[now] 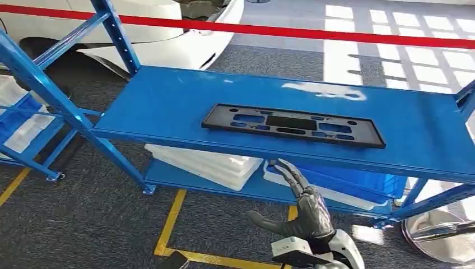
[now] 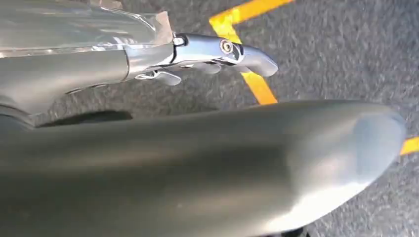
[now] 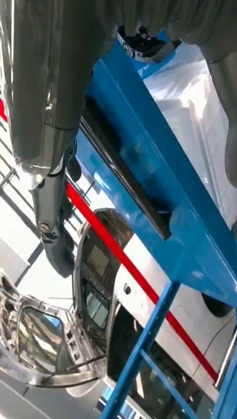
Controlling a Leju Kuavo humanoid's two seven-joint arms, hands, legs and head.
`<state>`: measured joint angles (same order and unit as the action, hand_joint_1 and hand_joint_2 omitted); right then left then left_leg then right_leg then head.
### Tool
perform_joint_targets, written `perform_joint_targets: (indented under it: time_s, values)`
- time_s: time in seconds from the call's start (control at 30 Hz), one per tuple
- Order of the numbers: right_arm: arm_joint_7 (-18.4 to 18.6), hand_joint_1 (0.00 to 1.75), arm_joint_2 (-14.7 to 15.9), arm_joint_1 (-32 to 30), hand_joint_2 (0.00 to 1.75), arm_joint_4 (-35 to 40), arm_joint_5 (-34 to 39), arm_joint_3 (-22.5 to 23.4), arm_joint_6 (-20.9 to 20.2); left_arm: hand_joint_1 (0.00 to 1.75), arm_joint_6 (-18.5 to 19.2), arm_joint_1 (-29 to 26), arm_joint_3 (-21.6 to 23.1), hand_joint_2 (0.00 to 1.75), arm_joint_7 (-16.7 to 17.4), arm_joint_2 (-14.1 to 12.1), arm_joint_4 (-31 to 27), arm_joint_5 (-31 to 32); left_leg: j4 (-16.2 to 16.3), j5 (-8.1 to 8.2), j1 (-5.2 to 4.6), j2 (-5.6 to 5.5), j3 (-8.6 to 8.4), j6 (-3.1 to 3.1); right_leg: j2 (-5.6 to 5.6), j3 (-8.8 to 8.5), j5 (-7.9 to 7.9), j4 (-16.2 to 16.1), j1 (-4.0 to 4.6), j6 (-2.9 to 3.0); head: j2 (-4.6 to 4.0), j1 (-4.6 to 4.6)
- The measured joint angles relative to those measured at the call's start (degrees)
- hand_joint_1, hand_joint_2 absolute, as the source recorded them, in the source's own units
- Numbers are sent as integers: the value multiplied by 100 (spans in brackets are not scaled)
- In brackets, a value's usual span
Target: Take the parts from the cabinet and place them on the table.
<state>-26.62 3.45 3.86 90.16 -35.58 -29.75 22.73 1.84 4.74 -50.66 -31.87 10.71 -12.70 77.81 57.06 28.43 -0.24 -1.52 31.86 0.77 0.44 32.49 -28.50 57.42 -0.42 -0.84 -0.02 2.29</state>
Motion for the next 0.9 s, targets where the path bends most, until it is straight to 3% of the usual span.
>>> perform_joint_targets:
  time_s: [0.07,0.1,0.17,0.2,0.23,0.27,0.3,0.37,0.4,0.43,0.53,0.57,0.6,0.7,0.73,0.77,0.8,0.87,0.9]
  values:
    - [0,0,-15,-1,175,4,-13,0,7,0,-9,8,0,0,0,-4,0,0,71,96,-1,35,8,-78,-21,-40,24,-53,-49,75,0,0]
    - [0,0,-28,3,175,11,-11,0,9,0,-9,14,0,0,0,-2,0,0,300,241,8,59,105,-107,-37,-49,13,-56,-50,118,0,22]
    - [0,0,-31,-10,175,11,-13,0,11,0,-9,10,0,0,0,-4,0,0,1306,709,46,76,588,-158,-67,-56,-2,-54,-44,139,0,17]
    - [0,0,-31,-20,175,11,-13,0,11,0,-9,0,0,0,6,-4,0,0,1765,846,59,82,829,-175,-72,-57,-6,-52,-43,142,0,18]
    - [0,0,-31,-24,175,11,-15,0,11,0,-9,-8,0,0,11,-4,0,0,1952,827,72,88,949,-187,-72,-65,-14,-52,-44,142,0,17]
    - [0,0,-31,-26,175,11,-17,0,11,0,-9,-11,0,0,13,-4,0,0,1824,681,87,94,910,-195,-70,-84,-26,-51,-46,137,0,17]
    - [0,0,-33,-27,175,11,-17,0,11,0,-9,-8,0,0,13,-4,0,0,1462,430,102,97,756,-198,-66,-114,-46,-48,-53,120,0,17]
    - [0,0,-33,-26,175,11,-17,0,11,0,-9,-1,0,0,13,-9,0,0,352,-164,132,122,264,-201,-62,-195,-113,-34,-67,61,0,20]
    - [0,0,-33,-25,175,11,-20,2,15,0,-9,4,0,0,18,-7,4,0,236,-68,106,136,193,-201,-59,-191,-140,-21,-28,18,0,15]
    - [-2,0,-33,-23,175,13,-35,9,28,0,-9,16,0,0,17,-7,13,0,145,-38,108,131,178,-141,-57,-151,-141,9,-23,-11,0,20]
    - [-7,0,-33,-37,175,13,-101,24,61,0,-9,-17,0,0,33,-7,13,-2,170,-28,79,111,205,-45,-70,-167,-145,-23,-42,-88,0,13]
    - [-4,0,-33,-43,175,26,-133,37,81,0,-9,-16,0,0,33,-7,13,-2,147,-39,112,114,178,-12,-70,-168,-216,10,-57,-123,0,17]
    - [-4,0,-33,-43,175,39,-160,53,105,0,-9,-3,0,0,33,-7,13,-2,147,-27,112,114,171,25,-63,-89,-336,203,-50,-134,0,-7]
    - [11,0,-31,-99,175,44,-255,116,186,0,0,4,0,0,33,-7,15,-2,148,3,78,115,159,88,-64,615,-894,1562,-51,-160,0,-17]
    - [22,0,-28,-136,175,44,-273,146,201,0,2,-12,0,0,33,-7,15,-4,149,15,61,112,140,105,-64,799,-909,1860,-50,-154,0,-13]
    - [24,0,-22,-158,175,44,-286,170,221,0,2,-21,0,0,33,-9,15,-4,149,31,45,102,113,119,-63,826,-783,1814,-44,-139,0,-13]
    - [24,0,-17,-167,175,44,-300,188,232,0,2,-22,0,0,33,-9,15,-4,149,54,26,87,76,127,-60,711,-526,1499,-33,-111,0,-15]
    - [28,0,-15,-181,175,74,-326,221,249,0,2,-16,0,0,33,-7,15,-4,148,107,-6,71,-20,127,-48,295,70,488,15,-2,0,-15]
    - [28,0,-13,-191,175,92,-334,245,265,0,2,-19,0,0,31,0,18,-4,132,129,2,68,-36,120,-38,163,67,241,43,94,0,-4]
